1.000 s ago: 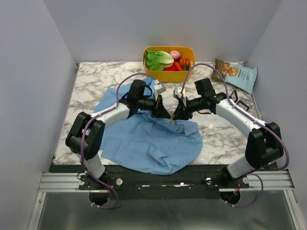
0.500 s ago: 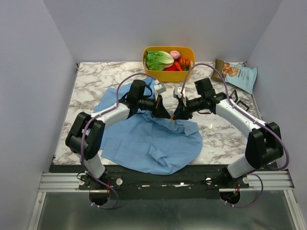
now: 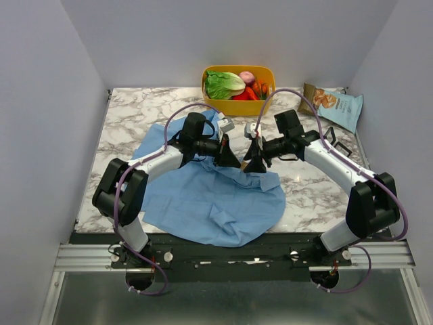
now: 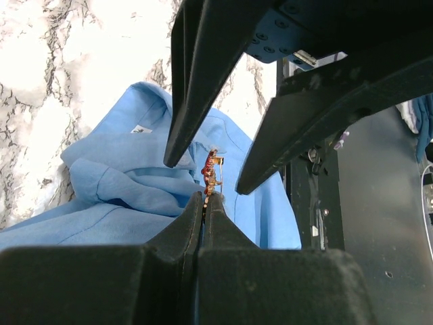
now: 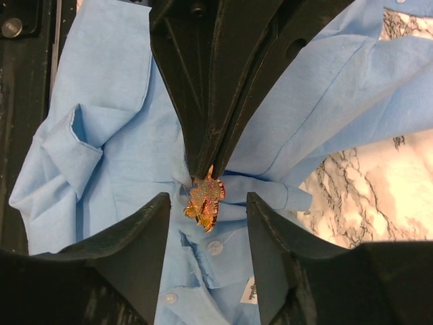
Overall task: Remove the brooch from the garment
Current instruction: Remove the brooch from the clothes.
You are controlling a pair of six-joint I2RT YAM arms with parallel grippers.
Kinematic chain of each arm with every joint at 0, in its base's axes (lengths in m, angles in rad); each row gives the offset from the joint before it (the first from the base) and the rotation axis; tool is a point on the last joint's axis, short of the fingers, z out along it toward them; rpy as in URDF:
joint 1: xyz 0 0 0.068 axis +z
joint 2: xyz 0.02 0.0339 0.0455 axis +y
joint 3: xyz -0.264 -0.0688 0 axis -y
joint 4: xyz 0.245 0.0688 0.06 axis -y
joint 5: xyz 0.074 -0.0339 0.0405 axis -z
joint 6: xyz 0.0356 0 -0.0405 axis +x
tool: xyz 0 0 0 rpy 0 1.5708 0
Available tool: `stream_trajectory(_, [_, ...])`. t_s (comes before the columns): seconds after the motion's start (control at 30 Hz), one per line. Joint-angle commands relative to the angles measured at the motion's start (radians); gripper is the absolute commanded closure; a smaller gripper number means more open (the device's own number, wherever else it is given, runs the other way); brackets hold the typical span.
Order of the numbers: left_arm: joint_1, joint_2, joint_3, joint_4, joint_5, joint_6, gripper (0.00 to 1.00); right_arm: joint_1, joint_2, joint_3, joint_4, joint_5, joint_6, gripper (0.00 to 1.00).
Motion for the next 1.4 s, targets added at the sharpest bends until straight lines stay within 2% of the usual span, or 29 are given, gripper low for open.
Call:
stream_trajectory(0.0, [-0.002, 0.008, 0.017, 0.012, 0.033, -0.001, 1.00, -0.002, -0.016, 0.057, -0.053, -0.092, -0.008, 0.38])
stream_trajectory(0.3, [-0.002, 0.011, 0.017, 0.013, 0.035, 0.001, 1.00, -0.074, 0.003, 0.075, -0.057, -0.163, 0.041, 0.30])
stream_trajectory(0.53, [-0.002, 0.014, 0.017, 0.013, 0.035, -0.001, 1.00, -0.074, -0.004, 0.051, -0.019, -0.135, 0.045, 0.27])
stream_trajectory(0.57, [-0.002, 0.015, 0.017, 0.013, 0.036, -0.001, 1.00, -0.074, -0.007, 0.048, -0.011, -0.129, 0.048, 0.19])
stream_trajectory(0.63, [-0.002, 0.012, 0.017, 0.013, 0.036, -0.001, 1.00, -0.074, -0.010, 0.032, 0.018, -0.111, 0.067, 0.11])
stream_trajectory(0.73, [-0.002, 0.015, 0.017, 0.015, 0.036, -0.001, 1.00, -0.074, -0.017, 0.020, 0.033, -0.114, 0.068, 0.08])
stream_trajectory(0.8, [-0.002, 0.014, 0.017, 0.015, 0.038, -0.002, 1.00, -0.075, -0.022, 0.019, 0.039, -0.112, 0.071, 0.00])
stream_trajectory(1.27, [-0.002, 0.017, 0.016, 0.021, 0.041, -0.009, 1.00, -0.074, -0.016, 0.005, 0.073, -0.077, 0.091, 0.00])
stream_trajectory(1.37, [-0.002, 0.018, 0.016, 0.022, 0.043, -0.009, 1.00, -0.074, -0.010, 0.005, 0.073, -0.069, 0.093, 0.03])
